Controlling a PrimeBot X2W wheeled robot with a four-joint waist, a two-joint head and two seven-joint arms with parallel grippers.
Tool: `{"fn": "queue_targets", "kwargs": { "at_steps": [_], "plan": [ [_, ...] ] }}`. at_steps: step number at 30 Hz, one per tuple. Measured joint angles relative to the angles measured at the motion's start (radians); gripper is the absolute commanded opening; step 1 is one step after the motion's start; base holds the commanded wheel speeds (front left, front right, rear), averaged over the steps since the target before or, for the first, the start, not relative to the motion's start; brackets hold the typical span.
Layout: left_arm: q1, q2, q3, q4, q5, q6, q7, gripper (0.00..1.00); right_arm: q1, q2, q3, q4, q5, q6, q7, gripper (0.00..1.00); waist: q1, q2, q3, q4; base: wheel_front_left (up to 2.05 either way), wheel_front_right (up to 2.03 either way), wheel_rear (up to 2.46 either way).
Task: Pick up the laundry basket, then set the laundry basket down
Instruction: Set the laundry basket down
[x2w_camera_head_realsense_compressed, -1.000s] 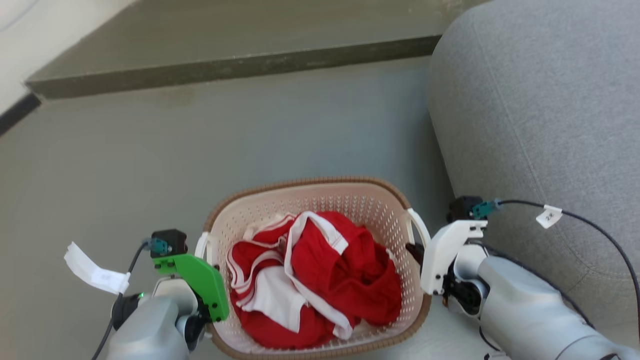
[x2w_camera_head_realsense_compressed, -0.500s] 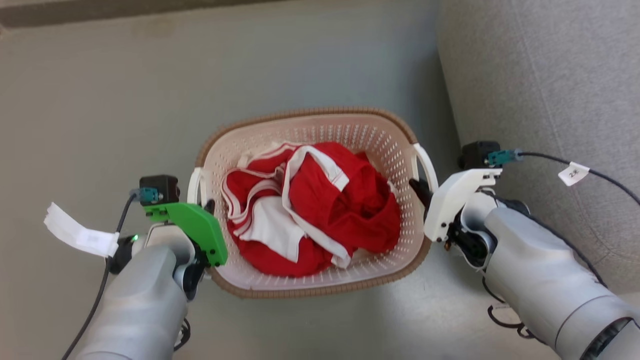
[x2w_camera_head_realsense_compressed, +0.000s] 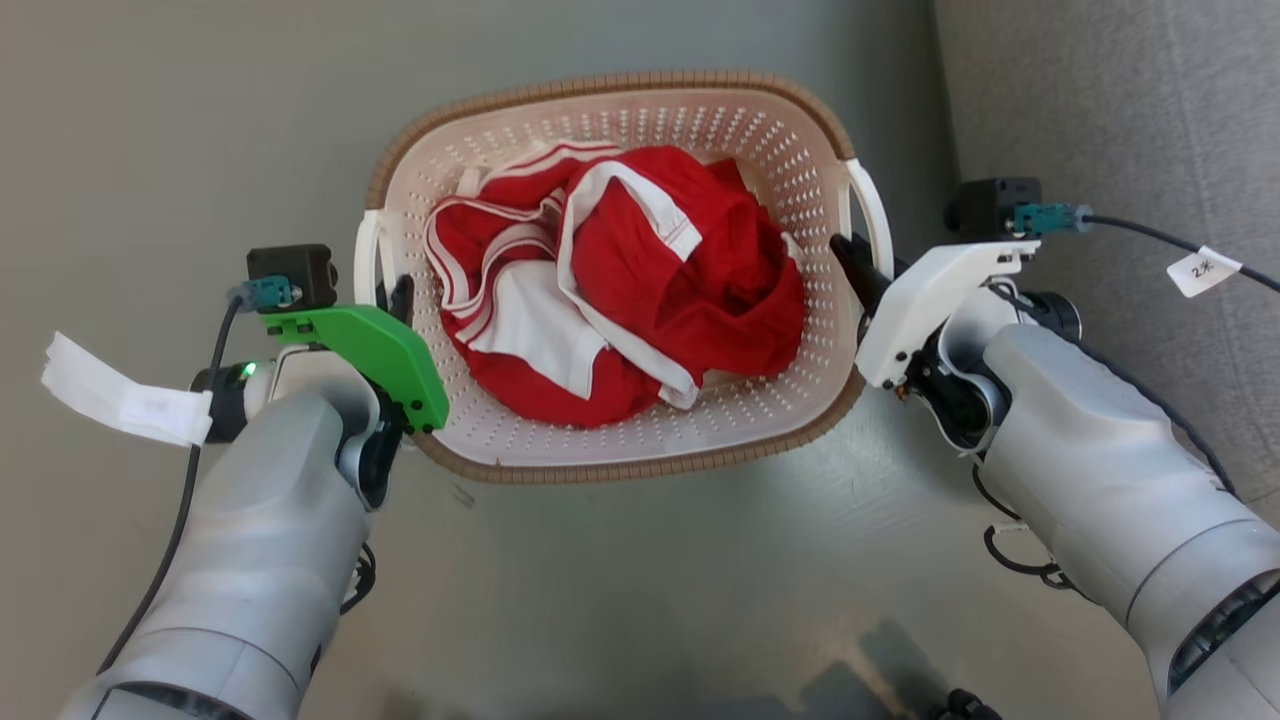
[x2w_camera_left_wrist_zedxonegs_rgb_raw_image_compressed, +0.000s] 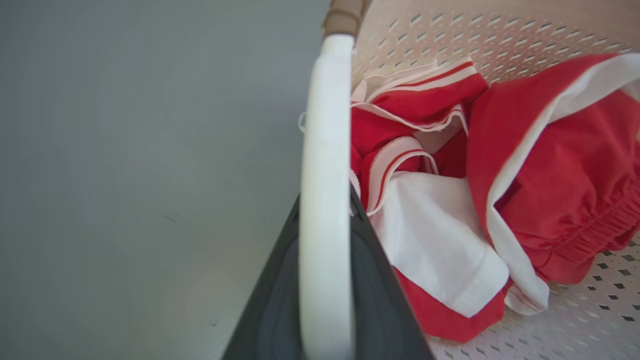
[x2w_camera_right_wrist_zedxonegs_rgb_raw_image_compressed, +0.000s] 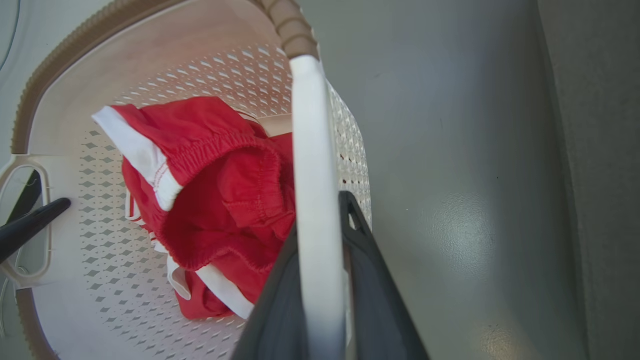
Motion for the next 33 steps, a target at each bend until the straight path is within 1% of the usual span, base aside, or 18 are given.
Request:
{"fn": "queue_targets", "kwargs": {
  "at_steps": [2, 17, 25, 33],
  "plan": [
    [-0.012, 0.000, 0.000, 0.001, 0.001, 0.007, -0.009, 0.00, -0.010, -0.001, 0.000, -0.004, 0.000, 0.000, -0.012, 0.00, 0.0000, 0.0000, 0.027, 0.001, 0.00, 0.00, 0.00],
    [-0.108, 0.001, -0.004, 0.023, 0.016, 0.016, -0.025, 0.00, -0.072, -0.012, 0.002, -0.026, 0.011, 0.000, -0.052, 0.00, 0.0001, 0.0000, 0.204, 0.011, 0.00, 0.00, 0.00],
    [-0.163, 0.001, -0.006, 0.026, 0.018, 0.022, -0.032, 0.00, -0.115, -0.023, 0.003, -0.036, 0.022, 0.000, -0.066, 0.00, 0.0001, 0.0000, 0.285, 0.020, 0.00, 0.00, 0.00],
    [-0.182, 0.000, -0.011, 0.028, 0.032, 0.025, -0.052, 0.00, -0.130, -0.032, 0.009, -0.045, 0.035, 0.000, -0.084, 0.00, 0.0001, 0.0000, 0.347, 0.025, 0.00, 0.00, 0.00]
  ]
}}
